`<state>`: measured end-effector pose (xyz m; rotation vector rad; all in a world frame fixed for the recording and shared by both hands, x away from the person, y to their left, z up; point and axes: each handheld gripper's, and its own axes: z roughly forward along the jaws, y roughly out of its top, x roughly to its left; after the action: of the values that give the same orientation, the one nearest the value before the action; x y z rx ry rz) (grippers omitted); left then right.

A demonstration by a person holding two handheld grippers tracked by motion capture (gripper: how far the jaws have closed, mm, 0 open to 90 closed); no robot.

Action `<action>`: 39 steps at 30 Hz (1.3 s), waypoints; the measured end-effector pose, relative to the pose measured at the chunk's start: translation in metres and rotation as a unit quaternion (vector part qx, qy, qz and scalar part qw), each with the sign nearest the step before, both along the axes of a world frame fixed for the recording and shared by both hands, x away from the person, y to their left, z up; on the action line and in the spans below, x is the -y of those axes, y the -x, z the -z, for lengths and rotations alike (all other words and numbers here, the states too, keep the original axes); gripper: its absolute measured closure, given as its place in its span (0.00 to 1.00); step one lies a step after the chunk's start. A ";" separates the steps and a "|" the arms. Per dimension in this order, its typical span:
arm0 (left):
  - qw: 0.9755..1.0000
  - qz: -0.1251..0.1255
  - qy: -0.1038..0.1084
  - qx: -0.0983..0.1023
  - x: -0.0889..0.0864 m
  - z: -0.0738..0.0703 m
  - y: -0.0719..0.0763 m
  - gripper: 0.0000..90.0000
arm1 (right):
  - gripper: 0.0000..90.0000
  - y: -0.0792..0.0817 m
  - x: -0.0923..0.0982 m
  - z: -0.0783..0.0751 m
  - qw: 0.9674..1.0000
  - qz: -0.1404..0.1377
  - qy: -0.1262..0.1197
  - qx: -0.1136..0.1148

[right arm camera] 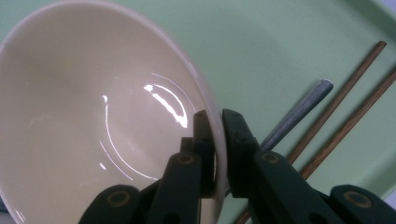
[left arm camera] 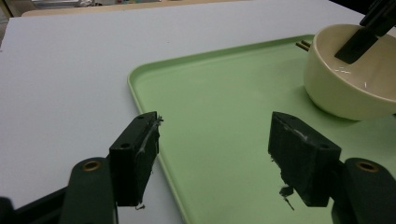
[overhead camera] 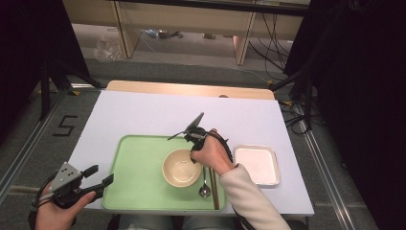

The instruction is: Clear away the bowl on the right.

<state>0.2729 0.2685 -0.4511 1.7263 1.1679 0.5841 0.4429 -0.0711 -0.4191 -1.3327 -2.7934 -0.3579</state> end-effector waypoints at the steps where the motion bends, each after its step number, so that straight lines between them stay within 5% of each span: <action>1: 1.000 0.001 0.000 0.000 0.000 0.000 0.000 0.37 | 0.95 0.000 0.000 0.000 1.000 0.000 0.000 0.000; 17: 1.000 0.001 0.000 -0.001 0.000 0.000 0.000 0.37 | 0.93 -0.001 0.001 0.004 1.000 -0.006 0.010 0.015; 27: 1.000 0.000 0.001 0.001 0.000 0.000 0.000 0.37 | 0.68 0.001 0.002 -0.003 0.998 -0.046 0.020 0.047; 34: 1.000 0.000 0.000 0.000 0.000 0.000 0.000 0.37 | 0.44 0.002 0.019 -0.023 0.998 -0.016 -0.003 0.067; 39: 1.000 0.000 0.003 0.000 0.000 0.000 -0.001 0.37 | 0.40 -0.002 0.046 -0.036 0.997 0.014 -0.025 0.077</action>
<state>0.2742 0.2681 -0.4512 1.7217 1.1676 0.5796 0.4448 -0.1171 -0.3832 -1.3924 -2.8693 -0.5501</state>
